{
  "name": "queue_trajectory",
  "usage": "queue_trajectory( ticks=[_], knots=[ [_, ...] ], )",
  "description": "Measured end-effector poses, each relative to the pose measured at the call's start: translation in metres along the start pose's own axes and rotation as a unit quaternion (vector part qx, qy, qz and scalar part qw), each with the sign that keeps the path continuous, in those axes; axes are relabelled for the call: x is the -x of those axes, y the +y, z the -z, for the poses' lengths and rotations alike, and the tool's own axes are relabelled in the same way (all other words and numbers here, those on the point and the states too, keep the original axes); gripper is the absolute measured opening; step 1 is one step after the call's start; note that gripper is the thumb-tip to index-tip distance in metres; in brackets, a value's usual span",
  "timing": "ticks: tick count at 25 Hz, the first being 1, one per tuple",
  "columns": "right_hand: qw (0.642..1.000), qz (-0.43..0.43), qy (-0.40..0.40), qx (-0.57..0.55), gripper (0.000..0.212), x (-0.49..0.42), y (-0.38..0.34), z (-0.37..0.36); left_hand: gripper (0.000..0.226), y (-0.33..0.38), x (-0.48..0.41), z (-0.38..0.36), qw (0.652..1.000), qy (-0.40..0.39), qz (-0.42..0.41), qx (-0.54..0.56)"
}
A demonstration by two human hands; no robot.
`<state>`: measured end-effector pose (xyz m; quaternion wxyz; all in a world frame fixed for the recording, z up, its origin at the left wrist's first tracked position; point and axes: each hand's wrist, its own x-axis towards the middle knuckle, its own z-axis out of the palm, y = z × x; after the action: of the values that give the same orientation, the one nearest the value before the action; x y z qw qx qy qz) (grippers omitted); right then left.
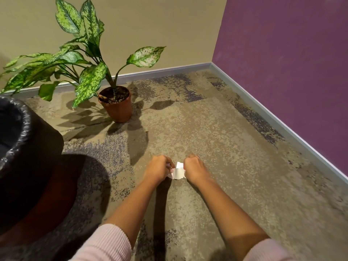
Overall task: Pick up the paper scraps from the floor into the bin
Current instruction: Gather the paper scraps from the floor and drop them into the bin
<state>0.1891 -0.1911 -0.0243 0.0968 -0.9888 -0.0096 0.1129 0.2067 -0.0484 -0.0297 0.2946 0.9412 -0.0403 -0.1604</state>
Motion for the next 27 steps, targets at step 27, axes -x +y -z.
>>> queue_trajectory(
  ticks=[27],
  knots=[
    [0.974,-0.003,0.064,-0.216,0.011,0.029,-0.093,0.099,0.011,0.003,0.079,0.144,0.985,0.164,0.041,0.037]
  ],
)
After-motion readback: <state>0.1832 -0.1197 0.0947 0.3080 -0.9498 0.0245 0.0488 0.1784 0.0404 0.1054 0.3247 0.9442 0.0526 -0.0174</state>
